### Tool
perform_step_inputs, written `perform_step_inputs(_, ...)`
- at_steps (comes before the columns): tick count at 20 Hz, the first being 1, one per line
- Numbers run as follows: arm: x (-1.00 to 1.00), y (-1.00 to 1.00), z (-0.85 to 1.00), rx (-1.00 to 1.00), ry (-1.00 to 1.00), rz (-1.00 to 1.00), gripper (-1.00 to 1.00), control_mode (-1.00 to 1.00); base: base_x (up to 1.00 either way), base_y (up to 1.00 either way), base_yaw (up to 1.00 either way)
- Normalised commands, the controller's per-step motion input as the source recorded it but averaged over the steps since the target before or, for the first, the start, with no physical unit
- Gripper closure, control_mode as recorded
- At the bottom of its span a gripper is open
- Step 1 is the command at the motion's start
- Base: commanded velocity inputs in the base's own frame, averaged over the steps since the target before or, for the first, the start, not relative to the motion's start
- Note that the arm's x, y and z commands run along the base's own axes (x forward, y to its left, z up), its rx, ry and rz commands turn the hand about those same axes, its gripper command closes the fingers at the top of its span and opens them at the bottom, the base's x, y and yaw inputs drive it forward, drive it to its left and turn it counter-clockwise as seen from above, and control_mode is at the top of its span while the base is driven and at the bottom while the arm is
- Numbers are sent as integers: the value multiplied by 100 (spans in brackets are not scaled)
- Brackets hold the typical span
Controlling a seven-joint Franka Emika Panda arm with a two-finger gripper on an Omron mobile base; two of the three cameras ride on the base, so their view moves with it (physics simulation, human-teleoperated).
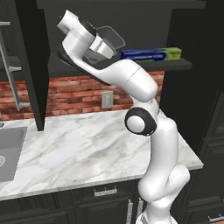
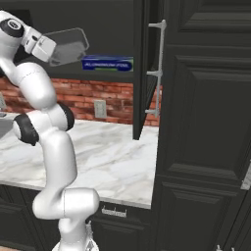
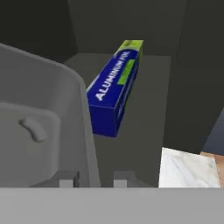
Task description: Retrieve the tupperware and aluminum foil from the cabinet and place them on the dining counter near the plate with hot dog and sweet potato to prepare for storing leftovers.
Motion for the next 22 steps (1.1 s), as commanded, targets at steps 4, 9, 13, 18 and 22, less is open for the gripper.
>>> perform_step_inputs(4,-100,-15,0,0,20,-33,100,-100,0,0,0)
perform_step_inputs(9,-100,-5,25,0,19,-25,100,-100,0,0,0)
perform_step_inputs(13,-94,0,52,0,25,-20,100,-100,0,0,0)
perform_step_inputs(18,-100,5,14,-1,26,-11,100,-100,0,0,0)
perform_step_inputs(22,-100,14,0,-4,25,-3,100,-100,0,0,0)
